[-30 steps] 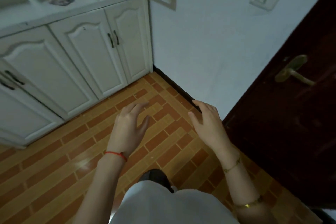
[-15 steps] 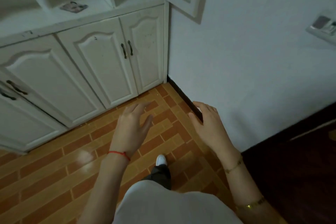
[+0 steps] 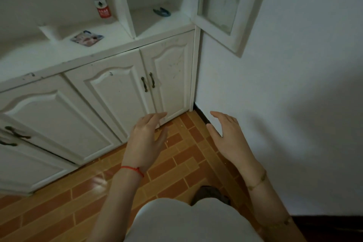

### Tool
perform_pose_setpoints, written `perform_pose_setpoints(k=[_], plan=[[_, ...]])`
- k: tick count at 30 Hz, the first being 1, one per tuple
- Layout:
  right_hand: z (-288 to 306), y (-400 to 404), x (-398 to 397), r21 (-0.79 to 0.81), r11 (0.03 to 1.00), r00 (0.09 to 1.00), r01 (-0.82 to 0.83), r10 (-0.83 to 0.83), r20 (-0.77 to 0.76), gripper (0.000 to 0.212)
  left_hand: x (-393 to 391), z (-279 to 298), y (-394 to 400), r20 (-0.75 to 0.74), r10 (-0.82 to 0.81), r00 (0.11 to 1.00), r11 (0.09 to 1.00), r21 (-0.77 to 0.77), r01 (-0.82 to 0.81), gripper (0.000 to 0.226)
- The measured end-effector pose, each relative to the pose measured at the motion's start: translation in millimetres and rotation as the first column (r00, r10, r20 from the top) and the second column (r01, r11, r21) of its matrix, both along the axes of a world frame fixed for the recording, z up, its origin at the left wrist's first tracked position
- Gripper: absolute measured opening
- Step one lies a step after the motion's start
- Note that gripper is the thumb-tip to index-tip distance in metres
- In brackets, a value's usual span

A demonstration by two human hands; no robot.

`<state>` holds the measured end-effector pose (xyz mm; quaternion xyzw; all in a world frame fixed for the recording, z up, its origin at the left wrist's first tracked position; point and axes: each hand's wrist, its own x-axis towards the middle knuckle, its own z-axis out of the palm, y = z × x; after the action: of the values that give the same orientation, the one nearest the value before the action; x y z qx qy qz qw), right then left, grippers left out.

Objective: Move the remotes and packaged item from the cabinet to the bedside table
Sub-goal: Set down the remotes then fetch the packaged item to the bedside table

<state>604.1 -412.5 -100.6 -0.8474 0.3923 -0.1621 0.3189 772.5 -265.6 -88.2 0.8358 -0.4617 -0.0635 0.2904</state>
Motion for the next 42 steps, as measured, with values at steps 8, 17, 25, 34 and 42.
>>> perform_pose_setpoints(k=[8,17,25,34,42], plan=[[-16,-91,78,0.024,0.998,0.999,-0.052,0.052,-0.004,0.045,61,-13,-81,-0.006,0.067,0.998,0.998,0.009,-0.067,0.039],[-7,-227,173,-0.013,0.978,0.978,-0.206,0.206,0.023,0.046,135,-1,-201,0.011,0.191,0.982,0.982,-0.016,-0.191,0.04],[27,-319,247,-0.079,0.943,0.942,-0.324,0.33,0.066,0.046,192,28,-290,0.041,0.263,0.964,0.962,-0.089,-0.259,0.04],[45,-371,308,-0.117,0.933,0.925,-0.34,0.354,0.137,0.044,248,45,-343,0.1,0.275,0.956,0.954,-0.155,-0.258,0.041],[97,-410,360,-0.233,0.93,0.909,-0.283,0.338,0.243,0.044,306,96,-378,0.226,0.254,0.94,0.941,-0.281,-0.187,0.039]])
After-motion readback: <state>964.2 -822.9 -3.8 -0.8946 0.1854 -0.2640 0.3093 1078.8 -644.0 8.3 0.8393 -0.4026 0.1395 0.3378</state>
